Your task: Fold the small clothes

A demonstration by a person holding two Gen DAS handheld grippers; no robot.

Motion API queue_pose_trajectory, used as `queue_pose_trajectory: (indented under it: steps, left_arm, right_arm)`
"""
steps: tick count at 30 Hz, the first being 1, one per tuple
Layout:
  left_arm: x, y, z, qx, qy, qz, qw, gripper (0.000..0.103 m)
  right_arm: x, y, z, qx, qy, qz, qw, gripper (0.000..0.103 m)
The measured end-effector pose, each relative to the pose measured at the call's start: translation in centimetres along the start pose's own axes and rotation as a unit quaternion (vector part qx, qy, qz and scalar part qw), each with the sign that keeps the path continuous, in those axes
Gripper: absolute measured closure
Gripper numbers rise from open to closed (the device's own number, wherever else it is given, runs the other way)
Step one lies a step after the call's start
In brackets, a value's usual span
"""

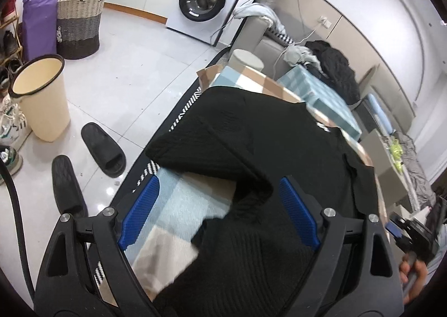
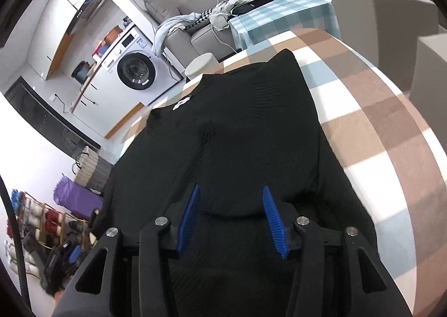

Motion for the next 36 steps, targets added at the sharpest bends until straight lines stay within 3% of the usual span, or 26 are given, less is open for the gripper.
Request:
queue_pose_trajectory:
  steps: [4,9,11,12,14,16,19,25,28,32,34,36]
  left_arm:
    - [2.6,1.4,1.1,0.003,0.031,-0.005,0.9995,0.016]
    - [7.7,2.2,2.9,0.04,0.107,-0.028,0.993,0.019]
    - [9.4,1.9,2.6,0.041,0.134,-0.054,0.9887,0.041]
    - [9.8,1.8,2.3,0.037,0.141,-0.064,0.9872,0.047]
    - [9.6,1.5,1.5,0.024,0.141,-0.066,0.9875,0.068]
    - [8.7,1.2,0.6,0.01,0.138,-0.054,0.9889,0.088]
    - [6.3,1.0,-1.3,-0.013,0.13,-0.019,0.9913,0.099]
    - [1.9,1.5,-3.1,-0.035,0.125,0.061,0.9896,0.1]
    - [1.3,3.1,-1.4,-0.005,0.123,0.094,0.9879,0.101]
    - [1.1,5.4,4.2,0.054,0.074,0.135,0.9866,0.101]
    - [0.9,5.5,8.5,0.093,0.007,0.143,0.9853,0.101]
    - [1.1,4.2,13.2,0.152,-0.076,0.116,0.9785,0.101]
  right_arm:
    - [-0.9,-0.4,-0.5,-0.001,-0.002,0.002,1.0,0.055]
    - [-1.4,-0.6,-0.7,0.0,-0.002,0.006,1.0,0.055]
    - [-1.5,-0.7,-0.6,0.0,-0.009,0.005,1.0,0.055]
    - [-1.6,-0.9,-0.6,0.001,-0.012,0.004,1.0,0.055]
    - [-1.6,-1.0,-0.5,-0.002,-0.014,0.002,1.0,0.055]
    - [-1.6,-1.1,-0.4,0.0,-0.015,0.002,1.0,0.055]
    - [-1.7,-1.5,-0.5,-0.003,-0.012,0.0,1.0,0.055]
    - [-1.8,-2.1,-0.9,-0.001,0.002,-0.005,1.0,0.055]
    - [-2.1,-2.4,-0.5,0.002,-0.004,-0.001,1.0,0.055]
    - [-2.7,-3.0,0.4,0.016,-0.013,-0.002,1.0,0.055]
    - [-3.0,-3.1,0.8,0.021,-0.018,0.0,1.0,0.055]
    - [-3.3,-3.1,1.0,0.023,-0.02,0.002,1.0,0.055]
Point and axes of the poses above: each gripper's, at about its wrist camera, not at the fingertips, and x roughly the way its jaws point, z to its right, y to its top, the point moved 2 cm from there along x, roughly the way its jaws point, and after that the axes turned 9 degrees about z, right-handed, at the moved point
